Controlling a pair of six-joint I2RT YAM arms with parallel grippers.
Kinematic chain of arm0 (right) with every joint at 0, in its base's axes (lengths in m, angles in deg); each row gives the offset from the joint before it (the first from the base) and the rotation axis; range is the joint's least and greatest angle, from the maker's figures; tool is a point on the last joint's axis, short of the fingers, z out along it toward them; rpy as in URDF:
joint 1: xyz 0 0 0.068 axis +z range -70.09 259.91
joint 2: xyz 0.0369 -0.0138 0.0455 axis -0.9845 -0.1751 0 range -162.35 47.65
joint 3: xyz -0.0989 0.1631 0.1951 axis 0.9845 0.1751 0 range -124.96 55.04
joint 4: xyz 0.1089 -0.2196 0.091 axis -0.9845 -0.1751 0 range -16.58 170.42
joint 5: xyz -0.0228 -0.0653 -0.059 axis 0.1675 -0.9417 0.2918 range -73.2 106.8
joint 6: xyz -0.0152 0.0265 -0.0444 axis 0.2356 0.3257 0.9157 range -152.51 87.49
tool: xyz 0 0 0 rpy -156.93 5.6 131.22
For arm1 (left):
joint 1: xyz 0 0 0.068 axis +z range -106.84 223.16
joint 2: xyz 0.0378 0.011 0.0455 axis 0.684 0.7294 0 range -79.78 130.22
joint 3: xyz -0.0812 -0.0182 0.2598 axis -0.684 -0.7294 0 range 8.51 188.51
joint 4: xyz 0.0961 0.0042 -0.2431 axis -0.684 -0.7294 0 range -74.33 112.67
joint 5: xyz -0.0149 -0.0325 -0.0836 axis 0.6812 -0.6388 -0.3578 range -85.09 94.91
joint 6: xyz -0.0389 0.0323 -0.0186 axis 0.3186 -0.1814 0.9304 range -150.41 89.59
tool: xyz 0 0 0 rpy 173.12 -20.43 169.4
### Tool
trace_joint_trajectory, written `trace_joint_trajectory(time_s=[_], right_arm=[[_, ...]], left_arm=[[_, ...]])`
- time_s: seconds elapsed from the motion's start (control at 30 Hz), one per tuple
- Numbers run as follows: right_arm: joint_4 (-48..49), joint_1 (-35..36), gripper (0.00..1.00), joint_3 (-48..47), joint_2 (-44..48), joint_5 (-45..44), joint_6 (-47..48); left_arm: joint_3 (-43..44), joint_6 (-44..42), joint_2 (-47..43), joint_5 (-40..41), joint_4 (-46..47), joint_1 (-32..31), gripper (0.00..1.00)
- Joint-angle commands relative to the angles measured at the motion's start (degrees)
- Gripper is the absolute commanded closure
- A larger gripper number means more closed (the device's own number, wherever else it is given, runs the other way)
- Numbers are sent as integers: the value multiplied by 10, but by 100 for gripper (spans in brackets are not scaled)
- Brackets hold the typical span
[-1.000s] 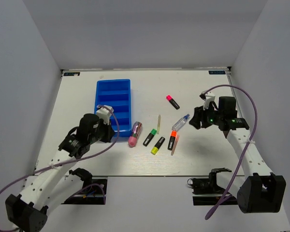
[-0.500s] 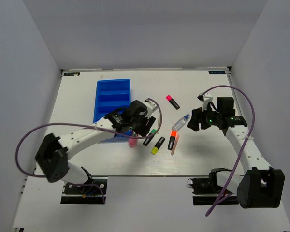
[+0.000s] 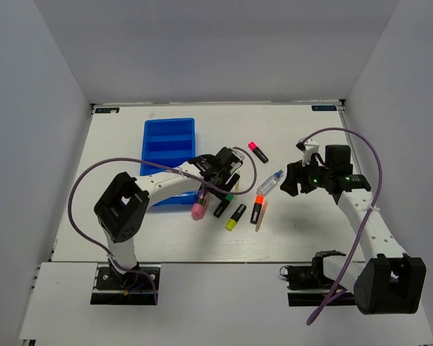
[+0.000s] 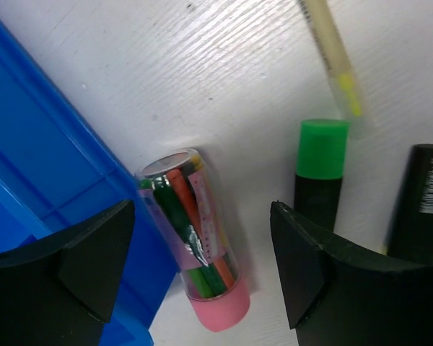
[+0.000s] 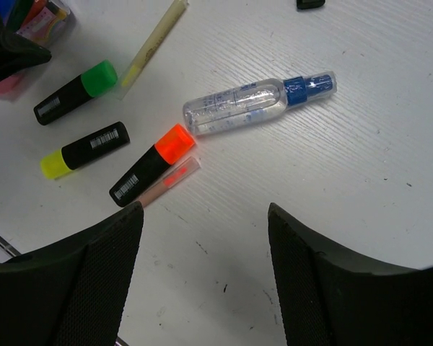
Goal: Sort the stationery into containers
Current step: Pick up the stationery from the center of the board.
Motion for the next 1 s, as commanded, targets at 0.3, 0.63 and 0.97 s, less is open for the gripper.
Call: trace_joint_trajectory(time_s=[0.3,0.63,0.97], right_arm=[[3,-12,27,-10,14,0,5],[4,-18,27,-8,23,-1,3],[11,-28,27,-5,41,-3,-1]], left_arm=[[13,12,38,87,-20,-2,19],[17,26,67,80,-23,-15,30],[36,45,89,57,-39,-17,74]])
